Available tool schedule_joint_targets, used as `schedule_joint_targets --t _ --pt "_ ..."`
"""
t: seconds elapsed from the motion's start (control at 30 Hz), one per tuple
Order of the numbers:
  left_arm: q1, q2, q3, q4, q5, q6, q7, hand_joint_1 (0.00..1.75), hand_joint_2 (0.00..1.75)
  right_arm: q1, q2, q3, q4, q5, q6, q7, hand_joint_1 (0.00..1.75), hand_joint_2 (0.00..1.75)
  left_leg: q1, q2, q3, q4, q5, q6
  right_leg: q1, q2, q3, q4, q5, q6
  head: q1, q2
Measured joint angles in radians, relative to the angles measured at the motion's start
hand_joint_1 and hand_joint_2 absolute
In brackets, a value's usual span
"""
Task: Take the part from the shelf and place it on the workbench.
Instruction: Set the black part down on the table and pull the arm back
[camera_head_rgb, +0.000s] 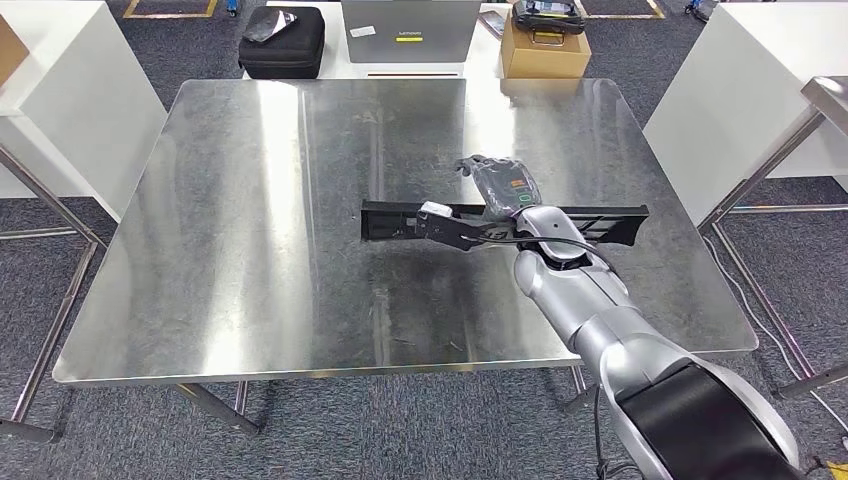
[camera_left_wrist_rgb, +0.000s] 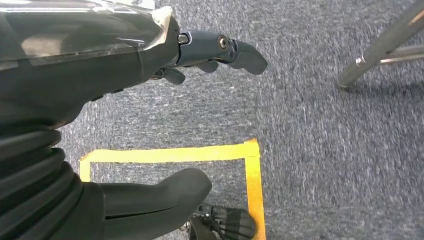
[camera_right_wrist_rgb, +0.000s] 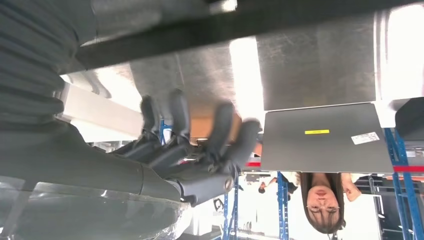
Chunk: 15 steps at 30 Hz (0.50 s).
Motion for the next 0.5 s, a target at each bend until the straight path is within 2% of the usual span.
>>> schedule_joint_targets --t 0.17,0.3,0.5 --pt "0.0 0.0 0.0 0.0 -0.003 -0.004 0.0 0.0 1.75 -0.001 -0.006 0.0 0.0 0.001 0.0 0.0 0.0 1.75 0.0 0.0 0.0 0.0 0.0 0.0 0.0 0.0 0.0 0.0 0.0 0.0 0.0 0.0" --pt "0.0 0.0 0.0 0.0 -0.003 -0.005 0.001 0.0 0.0 -0.001 -0.009 0.0 0.001 0.001 0.0 0.0 0.0 1.75 0.0 0.0 0.0 0.0 0.0 0.0 0.0 0.0 0.0 0.0 0.0 0.0 0.0 0.0" --pt "0.0 0.001 0.0 0.0 -0.014 0.004 0.033 0.0 0.0 -0.003 -0.014 -0.003 0.002 -0.009 -0.001 0.0 0.0 1.75 0.0 0.0 0.0 0.0 0.0 0.0 0.0 0.0 0.0 0.0 0.0 0.0 0.0 0.0"
